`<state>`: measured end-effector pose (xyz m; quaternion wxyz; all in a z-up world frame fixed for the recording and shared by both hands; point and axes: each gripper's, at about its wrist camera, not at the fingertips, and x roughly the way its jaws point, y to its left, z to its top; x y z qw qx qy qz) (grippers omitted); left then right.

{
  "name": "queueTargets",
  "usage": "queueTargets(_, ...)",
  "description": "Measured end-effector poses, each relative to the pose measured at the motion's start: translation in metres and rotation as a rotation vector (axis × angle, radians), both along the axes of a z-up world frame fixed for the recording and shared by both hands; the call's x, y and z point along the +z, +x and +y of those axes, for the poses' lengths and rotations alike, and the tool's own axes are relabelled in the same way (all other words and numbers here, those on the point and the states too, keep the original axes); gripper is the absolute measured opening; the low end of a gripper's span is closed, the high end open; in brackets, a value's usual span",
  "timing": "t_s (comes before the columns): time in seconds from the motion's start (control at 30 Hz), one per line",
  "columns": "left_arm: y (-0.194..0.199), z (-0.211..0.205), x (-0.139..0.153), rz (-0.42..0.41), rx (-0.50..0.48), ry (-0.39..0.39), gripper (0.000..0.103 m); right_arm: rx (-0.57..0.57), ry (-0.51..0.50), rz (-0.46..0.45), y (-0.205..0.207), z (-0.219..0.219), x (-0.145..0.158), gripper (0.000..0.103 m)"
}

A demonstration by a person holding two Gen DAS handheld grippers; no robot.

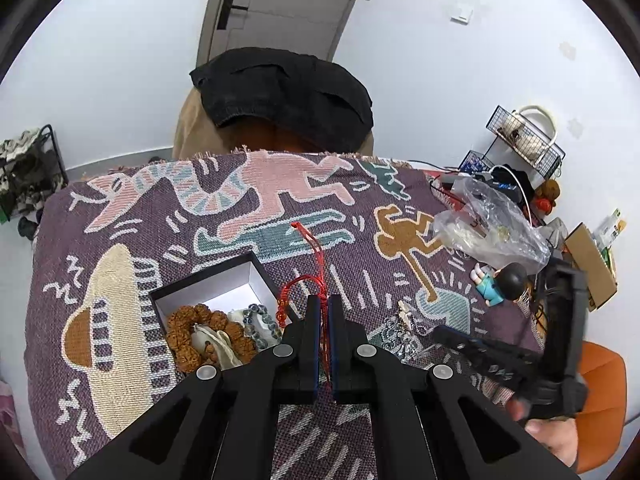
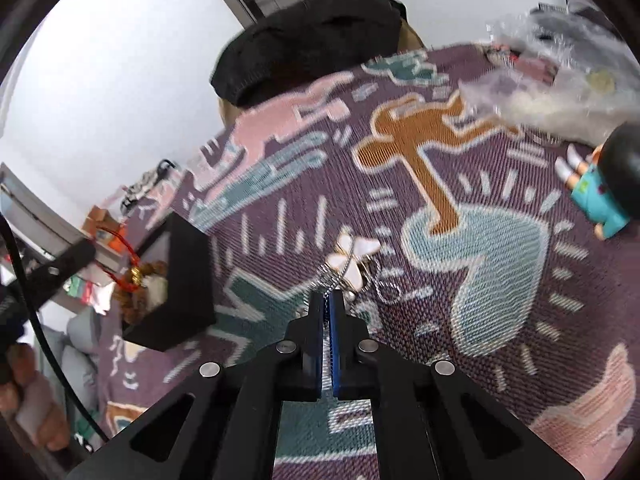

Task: Organize jewelry
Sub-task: 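Carry the red string into the box with the left tool while the right tool lifts the pendant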

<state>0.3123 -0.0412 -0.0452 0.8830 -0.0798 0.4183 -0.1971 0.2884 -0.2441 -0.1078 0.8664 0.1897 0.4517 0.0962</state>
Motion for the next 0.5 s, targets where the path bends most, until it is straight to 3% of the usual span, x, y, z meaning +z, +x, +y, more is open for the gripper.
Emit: queueTargets(0.5,-0.010,0.031,0.020,-0.048,0.051,-0.027,0.003,0.037,-0.081,-0.233,-0.014,0.012,0.125,0.004)
